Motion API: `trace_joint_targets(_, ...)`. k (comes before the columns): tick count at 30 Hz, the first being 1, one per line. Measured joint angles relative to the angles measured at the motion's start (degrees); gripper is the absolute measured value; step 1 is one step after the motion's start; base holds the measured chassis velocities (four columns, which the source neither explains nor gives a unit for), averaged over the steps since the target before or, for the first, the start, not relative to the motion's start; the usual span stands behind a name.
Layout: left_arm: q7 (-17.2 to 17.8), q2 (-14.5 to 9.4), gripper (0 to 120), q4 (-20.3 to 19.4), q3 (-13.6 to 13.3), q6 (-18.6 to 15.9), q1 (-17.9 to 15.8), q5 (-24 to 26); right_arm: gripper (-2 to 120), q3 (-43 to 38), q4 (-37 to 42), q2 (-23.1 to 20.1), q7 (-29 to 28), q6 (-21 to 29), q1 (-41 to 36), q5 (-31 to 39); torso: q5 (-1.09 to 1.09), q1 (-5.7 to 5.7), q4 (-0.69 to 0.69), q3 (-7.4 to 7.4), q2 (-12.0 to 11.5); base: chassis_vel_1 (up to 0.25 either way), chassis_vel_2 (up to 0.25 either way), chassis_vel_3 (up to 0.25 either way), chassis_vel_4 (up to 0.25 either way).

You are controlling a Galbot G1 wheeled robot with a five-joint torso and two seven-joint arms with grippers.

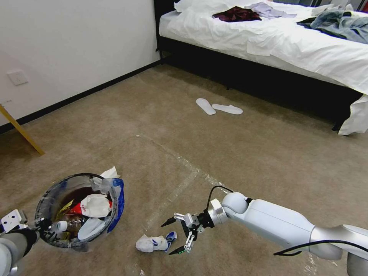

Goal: Pick up the trash bin and place the garbage on the floor into it.

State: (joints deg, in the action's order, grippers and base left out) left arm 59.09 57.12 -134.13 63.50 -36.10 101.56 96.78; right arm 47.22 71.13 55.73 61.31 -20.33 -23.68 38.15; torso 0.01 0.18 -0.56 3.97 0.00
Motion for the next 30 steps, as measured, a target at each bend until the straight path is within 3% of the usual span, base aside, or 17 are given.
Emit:
trace_joint_targets(12,-0.3,0.4,0,0.0,-0.3,-0.1,0.3,-0.4,100,0.5,-4.4,-0.2,-1.3,1.1,1.3,-3.8,-0.01,0.00,0.01,0.00,0.0,0.000,0.000,0.000,0.000)
trace_joint_targets(30,-0.7,0.2,0,0.7,-1.8,-0.1,-0.6,-1.2,100,0.7,-6.5,-1.8,-4.7,5.5,3.0,-1.4,-0.01,0.00,0.00,0.00,0.0,0.000,0.000,0.000,0.000)
